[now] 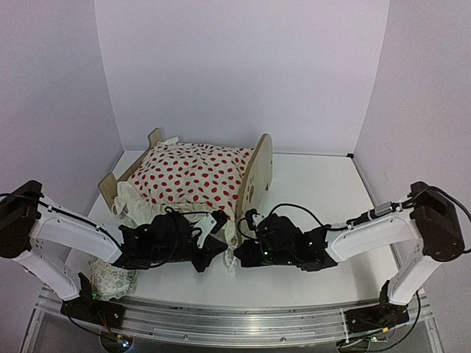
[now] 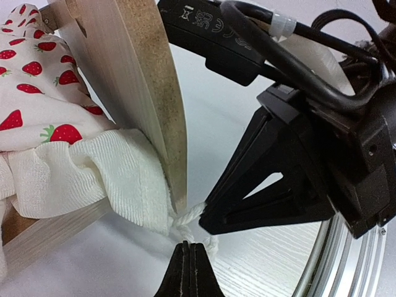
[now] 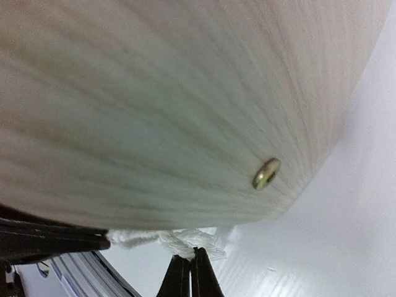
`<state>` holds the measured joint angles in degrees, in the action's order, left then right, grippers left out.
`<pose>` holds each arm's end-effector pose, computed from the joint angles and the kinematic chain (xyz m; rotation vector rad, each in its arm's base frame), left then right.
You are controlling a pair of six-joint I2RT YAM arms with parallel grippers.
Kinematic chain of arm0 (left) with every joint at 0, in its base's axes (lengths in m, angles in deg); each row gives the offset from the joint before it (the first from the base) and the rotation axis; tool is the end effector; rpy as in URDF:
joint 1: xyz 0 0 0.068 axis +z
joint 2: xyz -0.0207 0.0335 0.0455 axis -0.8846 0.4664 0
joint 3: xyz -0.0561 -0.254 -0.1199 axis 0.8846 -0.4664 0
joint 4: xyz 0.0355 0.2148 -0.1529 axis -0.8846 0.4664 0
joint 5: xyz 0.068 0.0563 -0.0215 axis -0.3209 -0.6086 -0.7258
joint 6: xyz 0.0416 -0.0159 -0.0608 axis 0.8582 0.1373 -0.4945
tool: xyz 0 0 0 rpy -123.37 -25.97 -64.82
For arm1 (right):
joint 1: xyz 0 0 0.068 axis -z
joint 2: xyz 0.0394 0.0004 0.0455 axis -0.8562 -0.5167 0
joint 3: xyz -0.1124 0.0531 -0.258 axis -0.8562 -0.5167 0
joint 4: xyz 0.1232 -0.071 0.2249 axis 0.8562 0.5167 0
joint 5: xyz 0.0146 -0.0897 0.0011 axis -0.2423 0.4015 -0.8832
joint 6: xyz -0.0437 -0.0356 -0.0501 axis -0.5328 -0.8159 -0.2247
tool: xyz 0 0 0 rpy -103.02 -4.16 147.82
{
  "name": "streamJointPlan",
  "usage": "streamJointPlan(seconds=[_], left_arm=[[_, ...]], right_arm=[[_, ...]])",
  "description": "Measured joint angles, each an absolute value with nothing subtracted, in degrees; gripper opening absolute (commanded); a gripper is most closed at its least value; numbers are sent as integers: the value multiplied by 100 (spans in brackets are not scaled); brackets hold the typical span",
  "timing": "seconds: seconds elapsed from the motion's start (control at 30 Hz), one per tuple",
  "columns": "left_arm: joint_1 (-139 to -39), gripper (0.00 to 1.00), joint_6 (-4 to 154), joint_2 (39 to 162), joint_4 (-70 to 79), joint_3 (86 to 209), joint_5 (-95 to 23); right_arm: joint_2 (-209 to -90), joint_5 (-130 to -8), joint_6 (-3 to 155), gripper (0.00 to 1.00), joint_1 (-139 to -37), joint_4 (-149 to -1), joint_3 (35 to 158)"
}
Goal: Set up the pet bed
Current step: Tie the right ropes of the mattress at the bed frame base.
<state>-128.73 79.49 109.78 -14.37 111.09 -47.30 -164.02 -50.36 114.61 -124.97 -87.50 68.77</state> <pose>0.1322 -0.2954 0.1779 1.0233 1.8776 -0.7270 0.1618 0.3350 0.1659 -0.3052 2.3035 0.8569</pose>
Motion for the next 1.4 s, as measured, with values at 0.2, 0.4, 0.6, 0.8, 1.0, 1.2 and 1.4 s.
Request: streamJointPlan(seconds=[0.2,0.4,0.6,0.8,1.0,1.2,1.4], left_arm=[[-12873,0,8098,10798,-971,11317,-4728],[-12872,0,8409,10733,-394,11563,-4767],[-12872,0,8882,10650,243,11782,-4885],[-12872,0,8996,10650,451,11957,-4923],[-12872,0,8524,10647,260,11904,-4909],[-12872,0,7880,10362,35,11492,-4922],[-12872,0,7541,9900,61,11231,-5059]], right_arm=[[-16287,-5396,10770,0,-12349,-6741,7886],[-16290,-5636,10018,0,-12283,-5263,8649],[-16361,-6001,9542,1,-12146,-4589,9005],[-16655,-6496,9352,3,-12124,-4458,9238],[-17118,-7024,9588,18,-12128,-4764,9262],[-17169,-7307,9830,41,-12131,-5155,9257],[-16928,-7290,9978,51,-12136,-5354,9258]])
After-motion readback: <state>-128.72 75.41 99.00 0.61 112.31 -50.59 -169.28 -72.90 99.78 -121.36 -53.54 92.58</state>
